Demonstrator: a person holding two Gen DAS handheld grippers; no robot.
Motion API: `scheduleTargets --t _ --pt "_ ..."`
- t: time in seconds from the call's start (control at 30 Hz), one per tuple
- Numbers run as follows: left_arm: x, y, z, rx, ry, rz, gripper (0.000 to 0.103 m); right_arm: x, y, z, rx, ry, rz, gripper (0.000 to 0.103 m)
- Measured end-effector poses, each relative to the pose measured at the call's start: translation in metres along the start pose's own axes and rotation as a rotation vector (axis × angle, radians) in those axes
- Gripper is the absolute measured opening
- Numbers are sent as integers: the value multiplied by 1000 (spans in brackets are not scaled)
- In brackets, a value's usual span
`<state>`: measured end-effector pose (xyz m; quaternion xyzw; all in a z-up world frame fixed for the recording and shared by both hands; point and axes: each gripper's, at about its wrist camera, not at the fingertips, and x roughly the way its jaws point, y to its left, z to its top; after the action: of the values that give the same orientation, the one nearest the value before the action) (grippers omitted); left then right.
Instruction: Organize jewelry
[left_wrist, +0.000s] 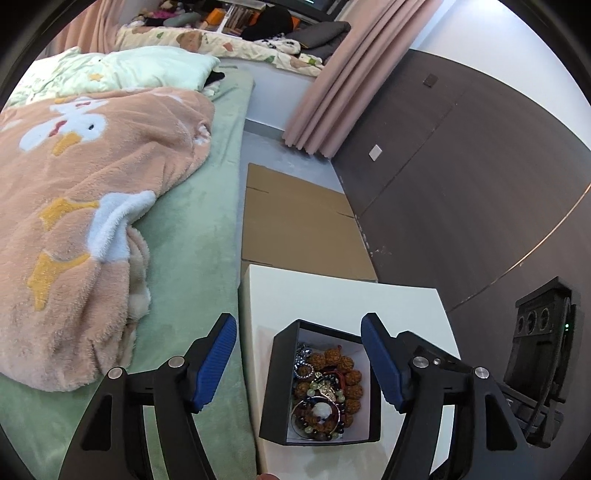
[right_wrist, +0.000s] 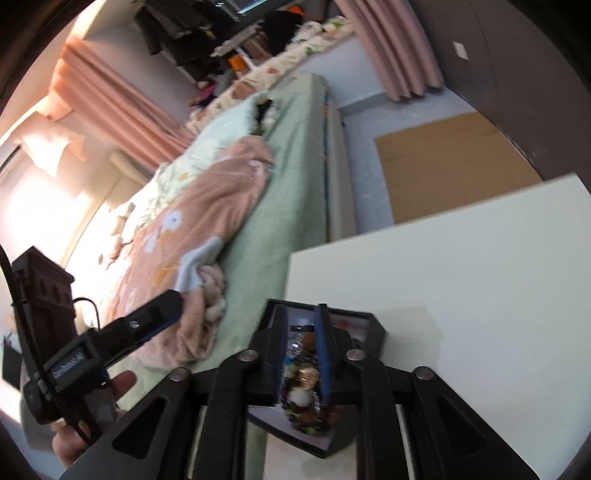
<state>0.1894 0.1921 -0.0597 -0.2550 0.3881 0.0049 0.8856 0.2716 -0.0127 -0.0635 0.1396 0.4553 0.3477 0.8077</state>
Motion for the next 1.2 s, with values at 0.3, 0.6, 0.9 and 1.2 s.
scheduleTargets --t 0.3,0.6,0.9,1.2 --pt "-12 -12 0 13 -18 -6 71 -35 -21 -1 67 -53 -40 73" --pt "-31 -45 -8 57 -53 -22 81 -79 -40 -5 103 -72 -101 73" --pt "-47 -70 -32 86 -65 -4 92 -122 -49 -10 105 -48 -154 73" --pt "-80 -109 -61 211 -107 61 95 -167 -44 -35 46 -81 -235 94"
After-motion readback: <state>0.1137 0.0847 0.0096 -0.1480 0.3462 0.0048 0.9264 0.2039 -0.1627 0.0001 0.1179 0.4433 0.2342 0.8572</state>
